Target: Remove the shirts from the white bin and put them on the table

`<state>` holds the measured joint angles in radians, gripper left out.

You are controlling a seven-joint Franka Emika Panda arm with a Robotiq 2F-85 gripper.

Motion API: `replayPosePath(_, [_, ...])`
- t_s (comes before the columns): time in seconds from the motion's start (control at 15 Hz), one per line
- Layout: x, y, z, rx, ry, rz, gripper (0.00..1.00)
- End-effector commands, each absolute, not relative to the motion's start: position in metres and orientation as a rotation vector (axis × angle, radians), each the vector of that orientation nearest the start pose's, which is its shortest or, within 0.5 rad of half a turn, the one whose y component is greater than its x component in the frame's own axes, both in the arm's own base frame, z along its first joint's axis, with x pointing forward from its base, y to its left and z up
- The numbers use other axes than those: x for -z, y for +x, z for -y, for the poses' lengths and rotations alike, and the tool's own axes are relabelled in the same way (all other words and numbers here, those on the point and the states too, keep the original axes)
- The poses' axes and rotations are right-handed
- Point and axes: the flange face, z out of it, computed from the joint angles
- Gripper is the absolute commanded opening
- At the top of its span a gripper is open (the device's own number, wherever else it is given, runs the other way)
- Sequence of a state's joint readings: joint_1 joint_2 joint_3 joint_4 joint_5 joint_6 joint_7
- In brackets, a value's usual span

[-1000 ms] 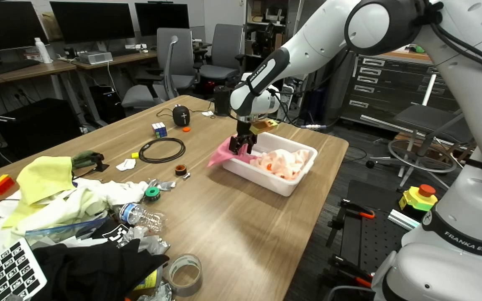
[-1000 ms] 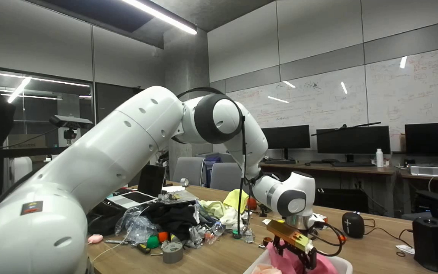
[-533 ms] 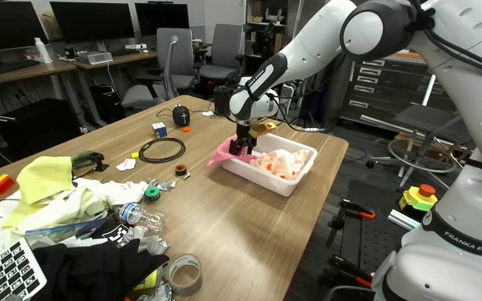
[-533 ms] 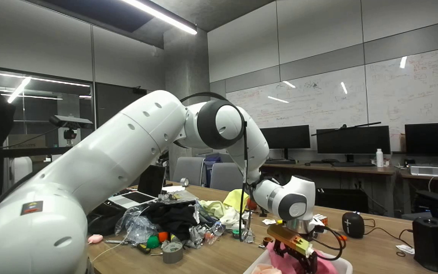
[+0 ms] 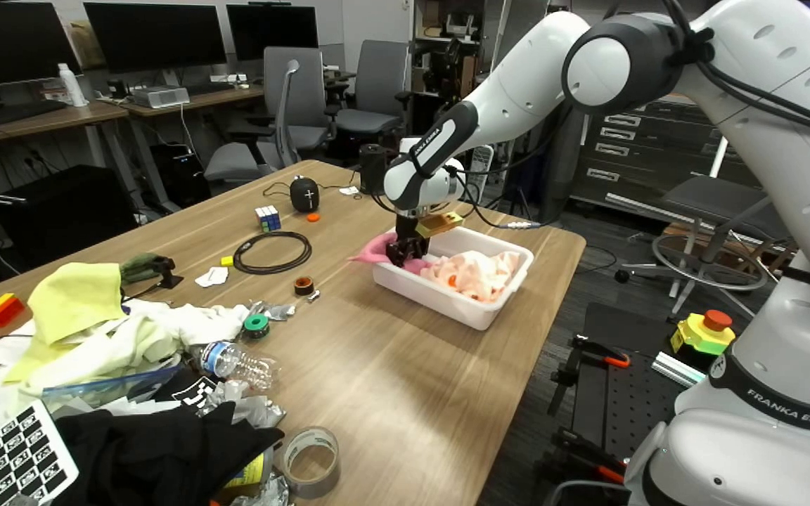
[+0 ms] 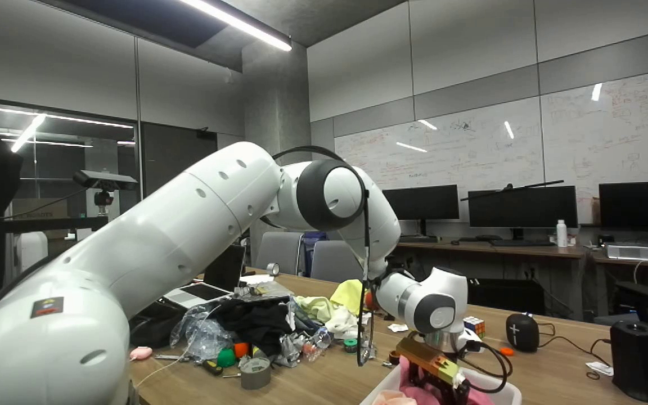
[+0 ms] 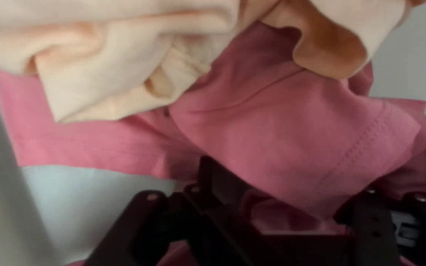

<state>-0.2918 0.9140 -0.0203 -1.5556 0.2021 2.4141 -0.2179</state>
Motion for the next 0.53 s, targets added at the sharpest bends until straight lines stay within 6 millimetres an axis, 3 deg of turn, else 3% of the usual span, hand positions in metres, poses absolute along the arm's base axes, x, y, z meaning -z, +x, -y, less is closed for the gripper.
replayPosePath(0.0, [-0.103,0.663,0.209,-0.017,-3.001,-0.361,0.42])
replayPosePath(0.27, [-0.112,0.662,0.208,0.024,-2.995,-0.363,0.12])
replayPosePath(0.47, [-0.124,0.661,0.21,0.055,-2.999,-0.367,0.05])
